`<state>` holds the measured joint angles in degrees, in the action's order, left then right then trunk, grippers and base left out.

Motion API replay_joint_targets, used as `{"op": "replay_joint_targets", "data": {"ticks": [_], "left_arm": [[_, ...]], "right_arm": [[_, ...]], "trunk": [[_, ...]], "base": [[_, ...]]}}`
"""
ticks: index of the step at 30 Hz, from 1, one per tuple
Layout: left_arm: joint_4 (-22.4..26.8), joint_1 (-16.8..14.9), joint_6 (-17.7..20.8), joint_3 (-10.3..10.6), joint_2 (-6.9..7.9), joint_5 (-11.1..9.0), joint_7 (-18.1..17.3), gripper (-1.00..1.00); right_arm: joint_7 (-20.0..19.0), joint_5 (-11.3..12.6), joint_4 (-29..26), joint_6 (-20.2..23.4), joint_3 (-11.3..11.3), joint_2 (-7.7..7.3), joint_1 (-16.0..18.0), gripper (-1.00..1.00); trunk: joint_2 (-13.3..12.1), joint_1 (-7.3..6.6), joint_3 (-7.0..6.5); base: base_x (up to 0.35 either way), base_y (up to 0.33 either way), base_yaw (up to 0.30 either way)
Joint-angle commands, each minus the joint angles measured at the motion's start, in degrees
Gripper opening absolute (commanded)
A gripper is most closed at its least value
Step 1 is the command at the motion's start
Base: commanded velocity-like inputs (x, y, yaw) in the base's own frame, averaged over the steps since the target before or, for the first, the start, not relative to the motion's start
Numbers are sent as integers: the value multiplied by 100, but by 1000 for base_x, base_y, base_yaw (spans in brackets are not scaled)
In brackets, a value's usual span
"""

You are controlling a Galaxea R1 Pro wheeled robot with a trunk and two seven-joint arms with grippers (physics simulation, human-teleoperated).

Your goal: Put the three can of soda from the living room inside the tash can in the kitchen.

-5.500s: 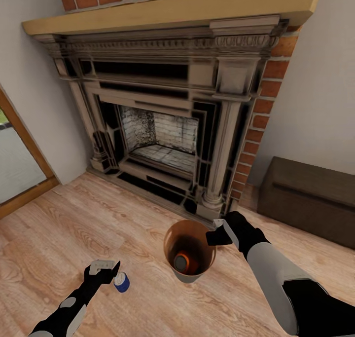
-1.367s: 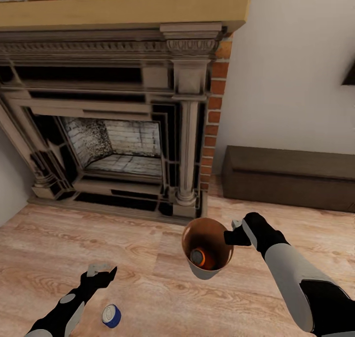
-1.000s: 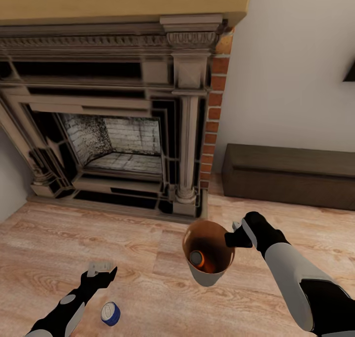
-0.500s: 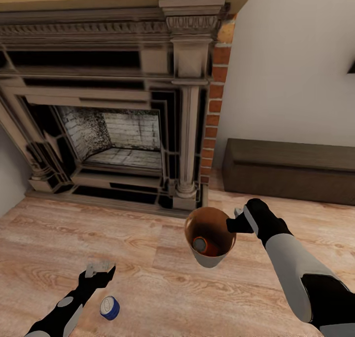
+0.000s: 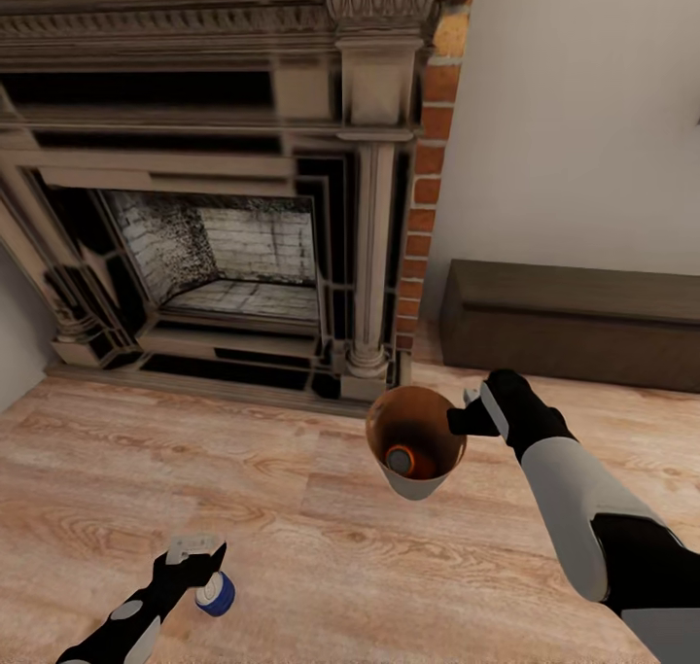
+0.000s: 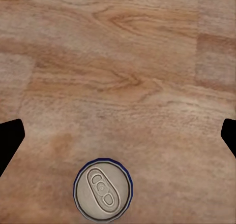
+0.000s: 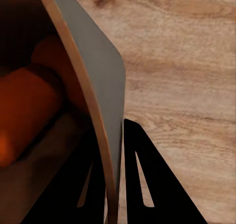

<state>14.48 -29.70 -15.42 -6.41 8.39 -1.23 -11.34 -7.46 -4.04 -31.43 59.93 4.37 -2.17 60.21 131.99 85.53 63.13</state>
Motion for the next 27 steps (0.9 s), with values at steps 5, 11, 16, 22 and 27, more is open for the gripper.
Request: {"op": "replay_joint_targets", "data": {"ticks": [5,11,16,22,27], "left_arm": [[-4,0,-7,-1,4,-23,0,100],[1,0,-11,-14,160,-69,16,100],[4,0,-13,-17,274,-317,20,100],[56,13,-34,23,279,-481,3,100],[63,16,-39,47,264,-482,-4,100]], "right_arm": [[-46,191,11,7,52,9,8,-100],[-45,191,7,7,49,7,8,-100],[-45,192,5,7,47,4,8,-100],[-45,193,5,7,10,7,8,-100],[-45,193,5,7,-8,6,8,-100]], "trunk": [[203,109,133],[443,241,292],[564,307,388],[564,307,433],[564,307,461]], "base": [[0,0,27],[0,0,57],[0,0,61],[0,0,62],[0,0,62]]}}
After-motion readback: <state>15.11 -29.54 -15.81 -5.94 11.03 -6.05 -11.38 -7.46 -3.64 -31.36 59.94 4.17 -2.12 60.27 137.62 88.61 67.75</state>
